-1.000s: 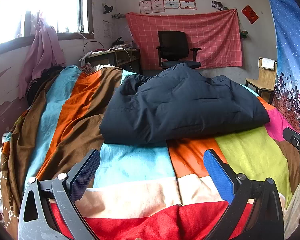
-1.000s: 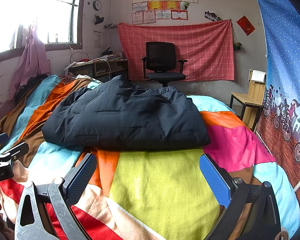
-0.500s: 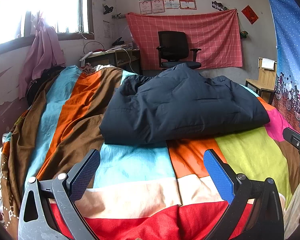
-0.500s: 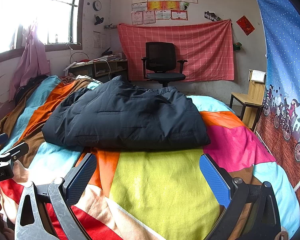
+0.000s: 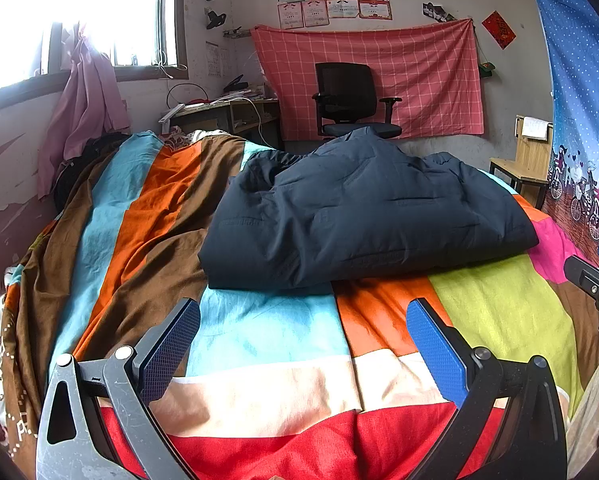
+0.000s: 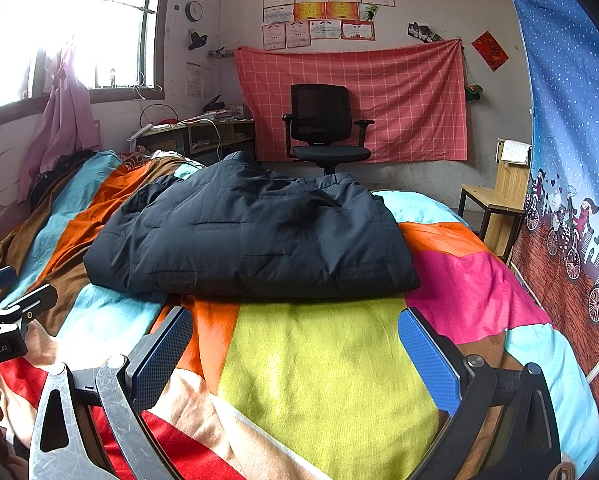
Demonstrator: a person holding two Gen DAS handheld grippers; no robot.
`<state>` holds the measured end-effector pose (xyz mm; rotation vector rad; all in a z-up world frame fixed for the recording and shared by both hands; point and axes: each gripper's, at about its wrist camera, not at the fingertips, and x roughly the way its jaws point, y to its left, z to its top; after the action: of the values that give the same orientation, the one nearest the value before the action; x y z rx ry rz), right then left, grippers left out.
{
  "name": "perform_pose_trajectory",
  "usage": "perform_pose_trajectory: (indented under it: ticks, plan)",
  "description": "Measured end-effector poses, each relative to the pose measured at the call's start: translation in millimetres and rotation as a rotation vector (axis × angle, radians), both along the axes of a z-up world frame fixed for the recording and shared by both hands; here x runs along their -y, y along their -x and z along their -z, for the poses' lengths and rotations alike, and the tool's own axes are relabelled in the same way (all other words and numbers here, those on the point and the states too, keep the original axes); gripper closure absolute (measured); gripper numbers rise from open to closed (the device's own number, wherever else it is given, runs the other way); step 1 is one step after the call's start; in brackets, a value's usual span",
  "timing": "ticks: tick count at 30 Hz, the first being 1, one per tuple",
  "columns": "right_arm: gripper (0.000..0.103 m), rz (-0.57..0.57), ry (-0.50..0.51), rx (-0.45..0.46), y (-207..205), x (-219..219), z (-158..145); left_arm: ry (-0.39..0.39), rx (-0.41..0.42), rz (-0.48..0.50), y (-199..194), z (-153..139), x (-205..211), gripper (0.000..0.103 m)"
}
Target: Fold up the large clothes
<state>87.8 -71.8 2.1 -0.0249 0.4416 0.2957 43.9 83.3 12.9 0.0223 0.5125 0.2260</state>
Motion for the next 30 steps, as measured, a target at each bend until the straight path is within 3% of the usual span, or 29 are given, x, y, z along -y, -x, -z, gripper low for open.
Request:
perform_pose_trajectory:
  ticks: [30]
  plan:
    - [0.000, 0.002, -0.002, 0.001, 0.5, -1.2, 0.9, 0.024, -0.005, 0.001, 1.2, -0.6, -3.8, 0.002]
